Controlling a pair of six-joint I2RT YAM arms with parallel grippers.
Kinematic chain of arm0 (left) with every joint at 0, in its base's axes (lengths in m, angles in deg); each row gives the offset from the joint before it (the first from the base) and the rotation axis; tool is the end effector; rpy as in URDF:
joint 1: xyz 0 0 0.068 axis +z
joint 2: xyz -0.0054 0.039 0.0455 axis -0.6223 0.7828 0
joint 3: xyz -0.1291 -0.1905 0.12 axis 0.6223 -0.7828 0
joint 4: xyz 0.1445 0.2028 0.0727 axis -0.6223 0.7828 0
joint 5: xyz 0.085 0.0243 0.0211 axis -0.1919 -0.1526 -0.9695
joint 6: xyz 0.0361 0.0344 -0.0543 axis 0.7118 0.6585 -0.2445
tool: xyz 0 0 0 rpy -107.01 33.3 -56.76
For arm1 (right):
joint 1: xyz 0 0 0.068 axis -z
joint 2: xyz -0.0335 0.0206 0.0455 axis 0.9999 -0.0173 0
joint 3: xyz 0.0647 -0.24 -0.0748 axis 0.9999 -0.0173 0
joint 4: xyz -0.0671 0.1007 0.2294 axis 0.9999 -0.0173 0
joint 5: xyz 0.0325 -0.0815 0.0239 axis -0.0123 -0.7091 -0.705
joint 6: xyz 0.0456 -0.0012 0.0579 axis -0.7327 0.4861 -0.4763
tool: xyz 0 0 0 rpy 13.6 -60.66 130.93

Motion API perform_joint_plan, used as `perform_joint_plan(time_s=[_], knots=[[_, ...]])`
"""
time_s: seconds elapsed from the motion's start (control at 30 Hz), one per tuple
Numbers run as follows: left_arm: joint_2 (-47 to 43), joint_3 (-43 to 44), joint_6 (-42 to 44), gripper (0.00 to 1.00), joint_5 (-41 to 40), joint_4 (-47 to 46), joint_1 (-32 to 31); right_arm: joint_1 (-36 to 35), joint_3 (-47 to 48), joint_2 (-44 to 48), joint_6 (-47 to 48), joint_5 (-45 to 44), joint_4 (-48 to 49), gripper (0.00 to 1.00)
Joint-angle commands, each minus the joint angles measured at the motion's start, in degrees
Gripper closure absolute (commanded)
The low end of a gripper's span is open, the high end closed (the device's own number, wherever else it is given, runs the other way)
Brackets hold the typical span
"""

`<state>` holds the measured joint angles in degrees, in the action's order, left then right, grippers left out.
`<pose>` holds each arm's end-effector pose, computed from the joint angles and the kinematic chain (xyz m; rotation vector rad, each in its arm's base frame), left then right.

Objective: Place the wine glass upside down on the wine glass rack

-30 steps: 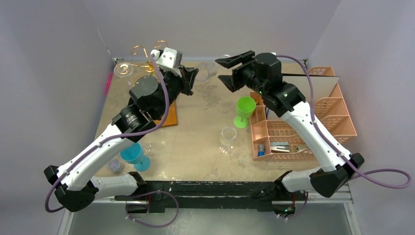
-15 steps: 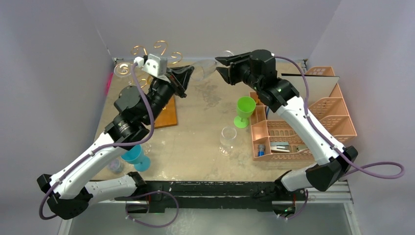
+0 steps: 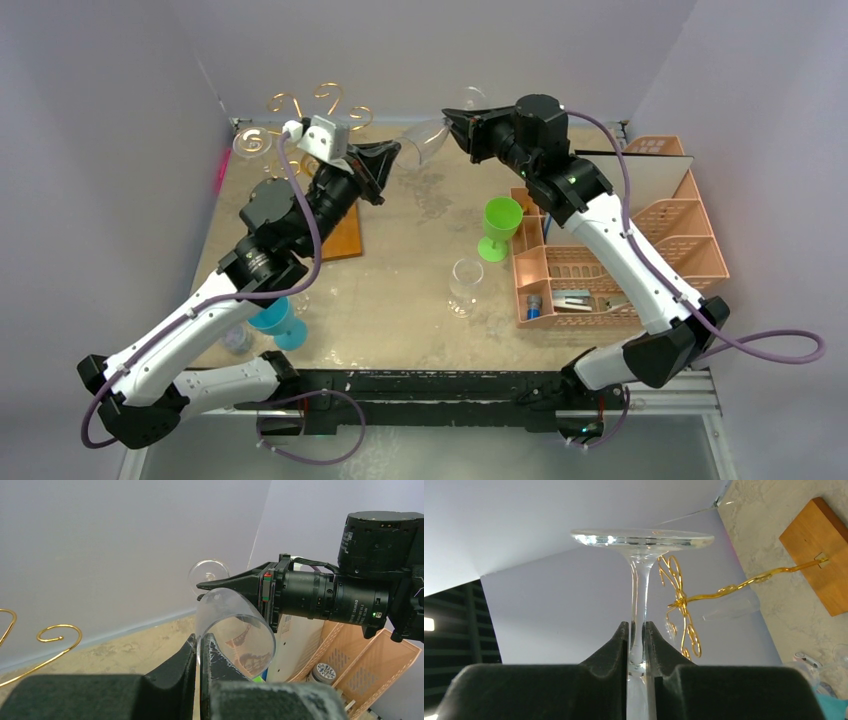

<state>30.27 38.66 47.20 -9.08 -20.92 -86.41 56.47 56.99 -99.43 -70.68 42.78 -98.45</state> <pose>0.1756 -0.1734 0.4696 0.2492 1.3238 -0.6982 0.2965 0.1827 0.4492 1.1581 1.5984 1.5878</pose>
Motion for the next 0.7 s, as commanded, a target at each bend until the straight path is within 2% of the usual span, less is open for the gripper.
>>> perform_joint_plan(time_s=[0.0,0.07,0.1,0.27,0.4,0.57,0.67], knots=[[-1.3,0.1,-1.2,1.0,2.4,-2.2,-0.2,-0.1,2.7,0.2,1.7,-0.1,1.9,1.0],[-1.5,0.1,-1.8,1.0,3.2,-0.8,-0.1,0.1,2.9,0.3,2.9,-0.2,1.9,1.0],[-1.5,0.3,-1.7,0.96,4.0,0.4,-0.1,0.2,3.1,0.3,3.6,-0.3,1.9,1.0],[-2.5,2.0,-2.4,0.62,1.9,9.3,-0.1,1.1,3.5,1.2,8.8,-2.4,2.6,1.0],[-5.3,1.9,-2.9,0.45,0.2,13.9,-0.1,2.3,4.0,2.1,17.2,-4.3,4.5,1.0],[-7.6,4.1,-2.5,0.37,-1.1,21.6,-0.1,3.1,7.2,0.6,37.1,0.3,9.9,1.0],[-8.7,6.0,-2.6,0.35,-5.7,26.7,-0.1,3.1,7.3,-0.1,48.5,6.6,14.2,1.0]])
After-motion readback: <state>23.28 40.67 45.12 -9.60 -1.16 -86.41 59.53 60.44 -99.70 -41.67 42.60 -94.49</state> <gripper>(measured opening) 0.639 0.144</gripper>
